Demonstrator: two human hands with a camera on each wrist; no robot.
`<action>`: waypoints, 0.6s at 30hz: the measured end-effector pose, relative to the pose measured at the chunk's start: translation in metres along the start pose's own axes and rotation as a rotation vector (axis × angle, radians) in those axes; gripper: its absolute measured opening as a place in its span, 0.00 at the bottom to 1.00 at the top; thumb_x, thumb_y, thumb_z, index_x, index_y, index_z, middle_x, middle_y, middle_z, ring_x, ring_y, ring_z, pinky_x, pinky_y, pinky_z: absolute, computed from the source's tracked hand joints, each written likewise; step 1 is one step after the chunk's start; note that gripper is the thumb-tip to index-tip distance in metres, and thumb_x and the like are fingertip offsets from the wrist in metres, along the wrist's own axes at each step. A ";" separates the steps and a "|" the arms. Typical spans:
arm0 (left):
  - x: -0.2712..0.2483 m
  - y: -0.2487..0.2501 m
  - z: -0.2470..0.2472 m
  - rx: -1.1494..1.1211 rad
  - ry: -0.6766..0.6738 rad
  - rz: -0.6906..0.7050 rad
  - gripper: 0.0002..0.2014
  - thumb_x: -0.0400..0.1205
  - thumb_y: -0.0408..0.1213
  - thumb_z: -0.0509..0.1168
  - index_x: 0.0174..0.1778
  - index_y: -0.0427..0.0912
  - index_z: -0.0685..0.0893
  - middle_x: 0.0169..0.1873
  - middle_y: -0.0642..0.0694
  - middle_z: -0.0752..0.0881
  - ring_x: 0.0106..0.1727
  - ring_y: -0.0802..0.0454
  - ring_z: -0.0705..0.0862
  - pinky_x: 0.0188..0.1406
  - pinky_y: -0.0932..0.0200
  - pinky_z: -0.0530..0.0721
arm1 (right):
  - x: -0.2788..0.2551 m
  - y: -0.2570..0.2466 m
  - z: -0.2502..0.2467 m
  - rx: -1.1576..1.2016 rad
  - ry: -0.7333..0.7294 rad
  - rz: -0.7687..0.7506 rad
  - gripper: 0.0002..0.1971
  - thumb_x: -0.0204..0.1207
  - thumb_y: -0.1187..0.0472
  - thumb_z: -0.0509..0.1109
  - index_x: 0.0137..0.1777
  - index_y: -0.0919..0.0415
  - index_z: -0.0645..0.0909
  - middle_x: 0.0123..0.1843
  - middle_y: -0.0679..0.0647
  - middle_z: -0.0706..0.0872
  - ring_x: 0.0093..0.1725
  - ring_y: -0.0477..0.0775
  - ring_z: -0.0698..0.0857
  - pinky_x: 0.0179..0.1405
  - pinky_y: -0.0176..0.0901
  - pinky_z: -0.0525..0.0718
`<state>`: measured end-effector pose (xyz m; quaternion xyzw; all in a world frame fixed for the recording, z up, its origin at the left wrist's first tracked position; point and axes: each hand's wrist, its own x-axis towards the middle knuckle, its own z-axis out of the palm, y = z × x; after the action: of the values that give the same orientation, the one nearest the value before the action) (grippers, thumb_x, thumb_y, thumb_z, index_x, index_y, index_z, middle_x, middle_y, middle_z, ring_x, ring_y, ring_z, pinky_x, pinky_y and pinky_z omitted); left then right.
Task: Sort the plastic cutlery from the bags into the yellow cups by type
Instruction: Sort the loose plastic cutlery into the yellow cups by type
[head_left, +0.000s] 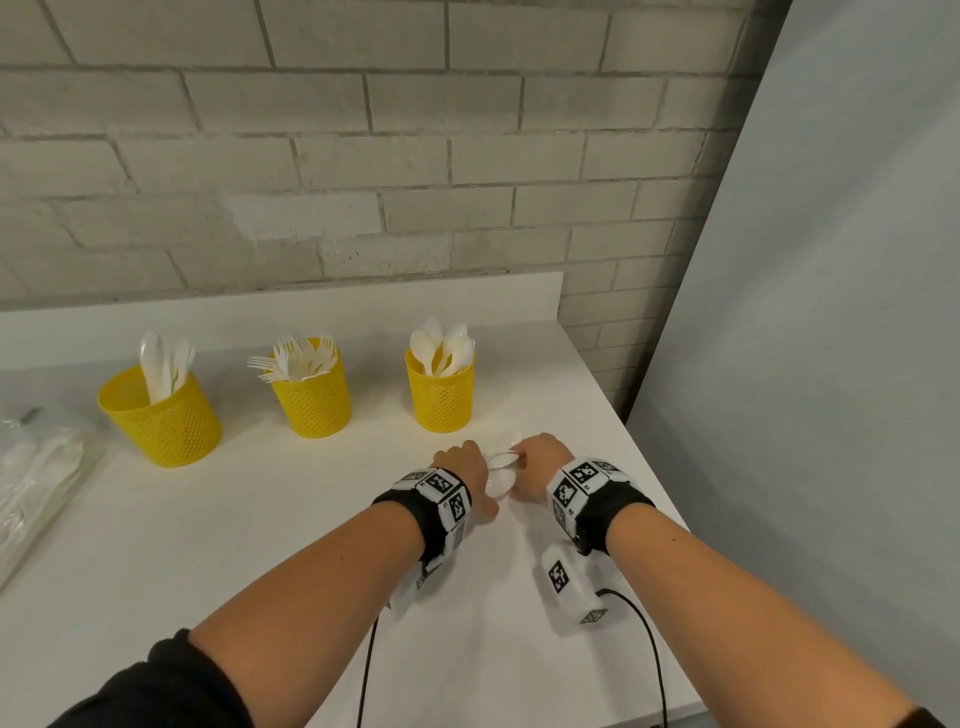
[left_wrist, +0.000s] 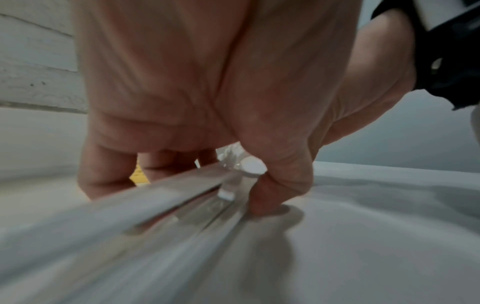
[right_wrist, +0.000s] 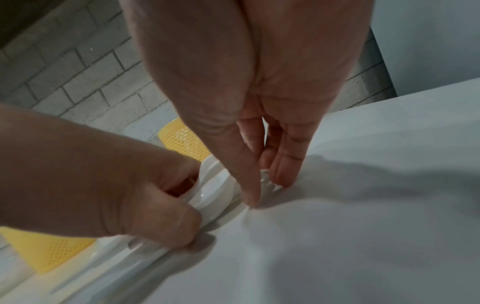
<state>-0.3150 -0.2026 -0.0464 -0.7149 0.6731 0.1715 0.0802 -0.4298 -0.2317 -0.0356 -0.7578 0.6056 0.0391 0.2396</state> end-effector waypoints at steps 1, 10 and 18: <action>0.000 -0.001 0.000 0.010 -0.002 -0.011 0.27 0.74 0.46 0.71 0.63 0.36 0.69 0.61 0.38 0.77 0.63 0.40 0.78 0.51 0.52 0.78 | 0.001 0.000 0.001 0.008 -0.011 -0.002 0.10 0.73 0.66 0.68 0.52 0.66 0.85 0.49 0.60 0.84 0.53 0.58 0.85 0.51 0.42 0.80; -0.001 -0.022 0.004 0.069 -0.004 0.095 0.23 0.81 0.42 0.63 0.68 0.35 0.68 0.66 0.37 0.72 0.68 0.38 0.72 0.60 0.50 0.74 | 0.006 0.011 0.013 0.418 0.034 0.020 0.16 0.75 0.69 0.67 0.62 0.63 0.85 0.47 0.52 0.81 0.49 0.50 0.78 0.63 0.44 0.82; -0.005 -0.062 -0.010 -0.272 -0.011 0.257 0.17 0.83 0.39 0.60 0.65 0.36 0.69 0.59 0.38 0.80 0.57 0.42 0.81 0.55 0.52 0.77 | -0.003 0.004 -0.004 0.670 0.297 -0.053 0.21 0.78 0.70 0.60 0.69 0.53 0.74 0.60 0.56 0.69 0.46 0.50 0.77 0.55 0.45 0.82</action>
<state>-0.2520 -0.1966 -0.0424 -0.6265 0.7289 0.2736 -0.0363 -0.4349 -0.2312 -0.0326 -0.6503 0.5931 -0.2779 0.3848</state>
